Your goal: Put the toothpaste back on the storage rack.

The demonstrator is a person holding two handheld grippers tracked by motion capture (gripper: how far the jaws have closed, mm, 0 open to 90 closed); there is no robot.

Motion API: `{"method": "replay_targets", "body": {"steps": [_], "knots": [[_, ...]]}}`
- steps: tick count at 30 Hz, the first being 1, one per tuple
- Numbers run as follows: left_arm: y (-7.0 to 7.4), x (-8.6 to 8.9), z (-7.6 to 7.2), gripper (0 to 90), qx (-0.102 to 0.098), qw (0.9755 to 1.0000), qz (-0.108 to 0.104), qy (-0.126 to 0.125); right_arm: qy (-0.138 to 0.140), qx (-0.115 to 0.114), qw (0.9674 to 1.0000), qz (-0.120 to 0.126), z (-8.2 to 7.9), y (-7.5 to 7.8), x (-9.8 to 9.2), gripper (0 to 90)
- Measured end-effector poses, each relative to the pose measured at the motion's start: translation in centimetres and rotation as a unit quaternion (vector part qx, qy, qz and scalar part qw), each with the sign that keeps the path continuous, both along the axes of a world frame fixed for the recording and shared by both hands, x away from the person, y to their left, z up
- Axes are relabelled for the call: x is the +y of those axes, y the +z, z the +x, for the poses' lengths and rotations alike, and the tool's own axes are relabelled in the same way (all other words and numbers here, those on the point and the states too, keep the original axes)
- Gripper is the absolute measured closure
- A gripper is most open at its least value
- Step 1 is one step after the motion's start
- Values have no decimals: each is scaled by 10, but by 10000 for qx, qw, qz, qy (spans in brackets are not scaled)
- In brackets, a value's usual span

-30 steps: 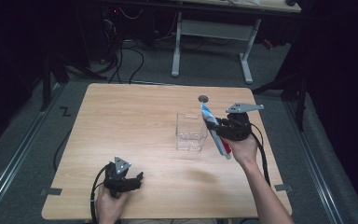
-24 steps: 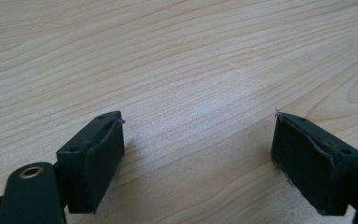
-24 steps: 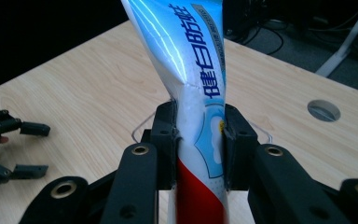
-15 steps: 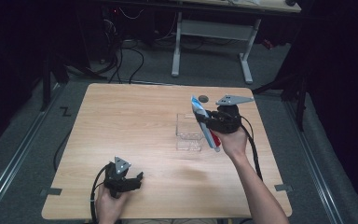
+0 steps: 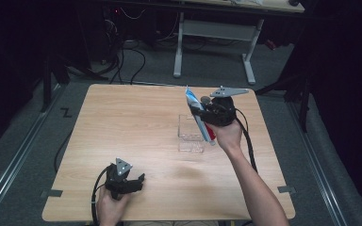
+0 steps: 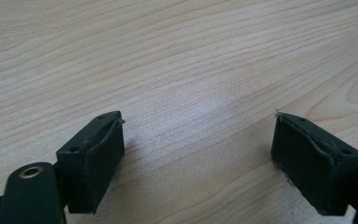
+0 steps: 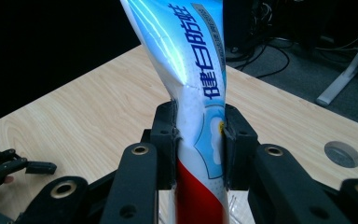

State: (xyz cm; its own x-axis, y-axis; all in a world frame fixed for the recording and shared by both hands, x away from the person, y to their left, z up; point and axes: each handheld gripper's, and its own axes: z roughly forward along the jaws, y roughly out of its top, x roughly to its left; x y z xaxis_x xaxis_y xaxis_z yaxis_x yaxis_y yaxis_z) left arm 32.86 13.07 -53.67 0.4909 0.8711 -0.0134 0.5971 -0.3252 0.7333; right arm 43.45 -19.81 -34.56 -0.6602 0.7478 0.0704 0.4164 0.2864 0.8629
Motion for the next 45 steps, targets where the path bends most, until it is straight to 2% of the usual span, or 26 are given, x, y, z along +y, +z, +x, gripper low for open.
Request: {"method": "replay_targets", "body": {"steps": [4,9,14,26,33,45], "knots": [[0,0,0,173,4,10000,1,-11,3,42,10000,82,8,-1,4,706],[0,0,0,173,2,10000,2,-12,-69,60,10000,-7,12,-6,7,706],[0,0,0,173,3,10000,-2,-12,-148,79,9998,120,19,-9,10,705],[0,0,-1,173,0,10000,-5,-34,-395,29,9990,223,34,-20,15,703],[0,0,-1,173,2,10000,-1,-39,-479,21,9987,176,37,-24,15,701],[0,0,-1,173,4,10000,6,-45,-473,68,9988,107,38,-26,11,700]]}}
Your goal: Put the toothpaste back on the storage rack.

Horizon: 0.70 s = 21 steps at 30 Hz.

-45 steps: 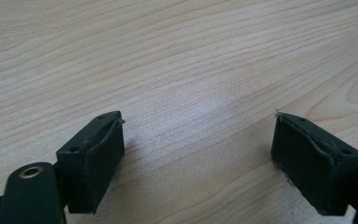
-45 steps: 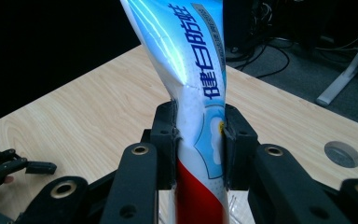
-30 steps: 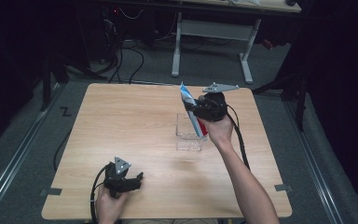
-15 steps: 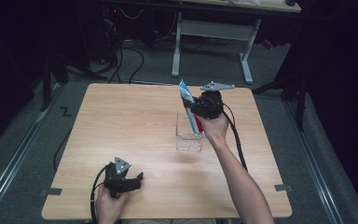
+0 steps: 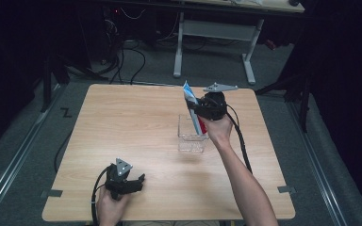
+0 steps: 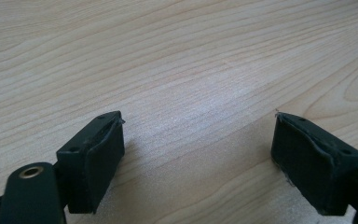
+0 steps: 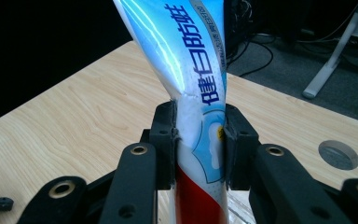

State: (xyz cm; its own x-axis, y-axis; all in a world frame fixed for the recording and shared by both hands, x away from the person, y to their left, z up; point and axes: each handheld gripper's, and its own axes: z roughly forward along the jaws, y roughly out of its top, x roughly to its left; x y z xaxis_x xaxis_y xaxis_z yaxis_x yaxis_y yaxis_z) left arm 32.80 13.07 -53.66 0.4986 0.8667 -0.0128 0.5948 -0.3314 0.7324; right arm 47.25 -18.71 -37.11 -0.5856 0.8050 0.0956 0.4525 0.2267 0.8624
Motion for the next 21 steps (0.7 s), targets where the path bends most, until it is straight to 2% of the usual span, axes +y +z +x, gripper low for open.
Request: {"method": "replay_targets", "body": {"steps": [2,17,21], "knots": [[0,0,0,173,0,10000,0,0,5,8,10000,-58,0,-1,-1,700],[0,0,0,173,-1,10000,1,-1,-107,201,9997,-37,0,-14,-12,699],[0,0,0,173,-3,10000,0,2,-72,193,9996,-188,-2,-15,-9,699]]}}
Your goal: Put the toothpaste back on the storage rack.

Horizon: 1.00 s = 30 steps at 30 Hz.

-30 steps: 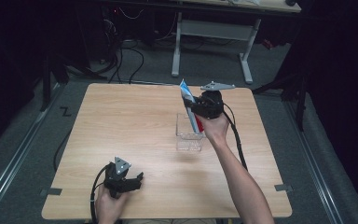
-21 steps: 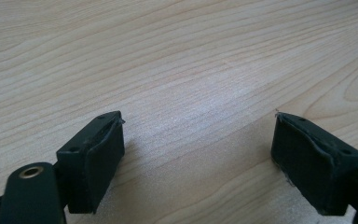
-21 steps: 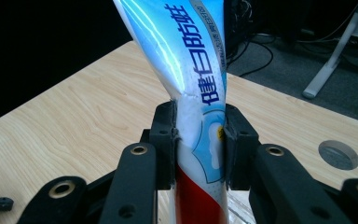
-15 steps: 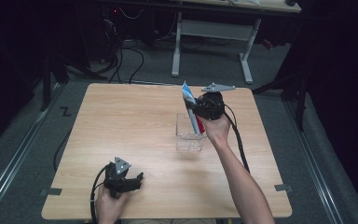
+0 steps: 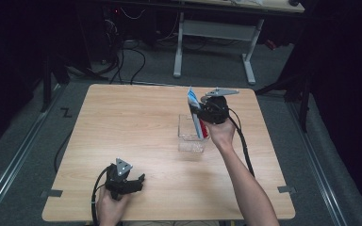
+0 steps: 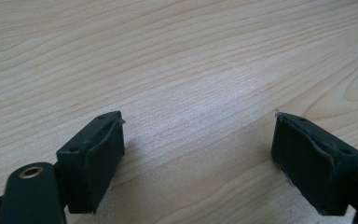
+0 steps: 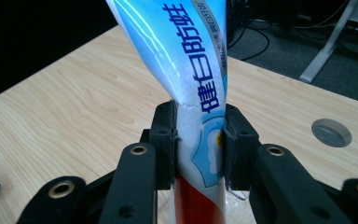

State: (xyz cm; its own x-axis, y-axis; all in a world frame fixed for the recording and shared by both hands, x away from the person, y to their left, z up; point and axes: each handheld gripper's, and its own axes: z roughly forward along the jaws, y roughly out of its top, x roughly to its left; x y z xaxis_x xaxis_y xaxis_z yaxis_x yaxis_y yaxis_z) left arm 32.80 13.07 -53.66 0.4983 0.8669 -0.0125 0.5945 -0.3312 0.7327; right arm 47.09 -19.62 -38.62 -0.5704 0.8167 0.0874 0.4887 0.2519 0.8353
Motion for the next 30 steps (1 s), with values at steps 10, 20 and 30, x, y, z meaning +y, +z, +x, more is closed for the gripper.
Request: {"method": "replay_targets", "body": {"steps": [10,20,30], "knots": [[0,0,0,173,3,10000,-1,-1,31,50,10000,-73,0,-3,0,697],[0,0,0,173,0,10000,-9,5,3,153,9998,-91,-3,-13,-6,696],[0,0,0,173,1,10000,-8,3,136,186,9992,-341,-6,-16,-2,696]]}}
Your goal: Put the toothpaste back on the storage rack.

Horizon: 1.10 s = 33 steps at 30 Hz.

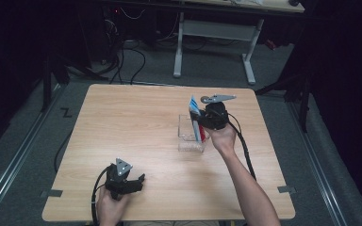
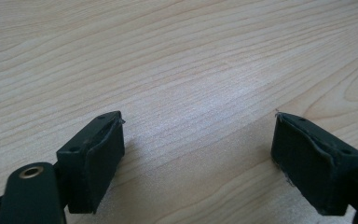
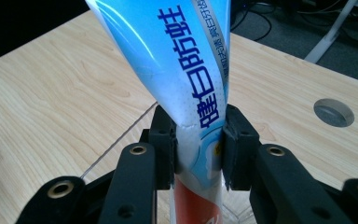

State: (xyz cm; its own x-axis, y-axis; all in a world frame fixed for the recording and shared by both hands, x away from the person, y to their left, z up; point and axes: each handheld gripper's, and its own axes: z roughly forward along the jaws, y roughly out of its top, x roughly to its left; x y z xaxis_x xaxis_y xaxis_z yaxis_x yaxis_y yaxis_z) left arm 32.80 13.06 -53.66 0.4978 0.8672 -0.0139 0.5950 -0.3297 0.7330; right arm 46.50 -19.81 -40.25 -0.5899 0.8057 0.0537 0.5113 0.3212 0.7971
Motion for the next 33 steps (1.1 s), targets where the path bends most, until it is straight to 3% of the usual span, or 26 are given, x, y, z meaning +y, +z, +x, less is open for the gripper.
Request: {"method": "replay_targets", "body": {"steps": [5,14,21,33], "knots": [[0,0,0,174,0,10000,-1,1,35,52,10000,-42,-1,-3,0,696],[0,0,0,174,-1,10000,0,0,-42,171,9998,121,-4,-12,-5,695],[0,0,0,173,-3,10000,1,4,-5,193,9998,-14,-6,-15,-3,691],[0,0,0,174,-7,10000,7,2,13,197,9998,-14,-6,-17,-3,684]]}}
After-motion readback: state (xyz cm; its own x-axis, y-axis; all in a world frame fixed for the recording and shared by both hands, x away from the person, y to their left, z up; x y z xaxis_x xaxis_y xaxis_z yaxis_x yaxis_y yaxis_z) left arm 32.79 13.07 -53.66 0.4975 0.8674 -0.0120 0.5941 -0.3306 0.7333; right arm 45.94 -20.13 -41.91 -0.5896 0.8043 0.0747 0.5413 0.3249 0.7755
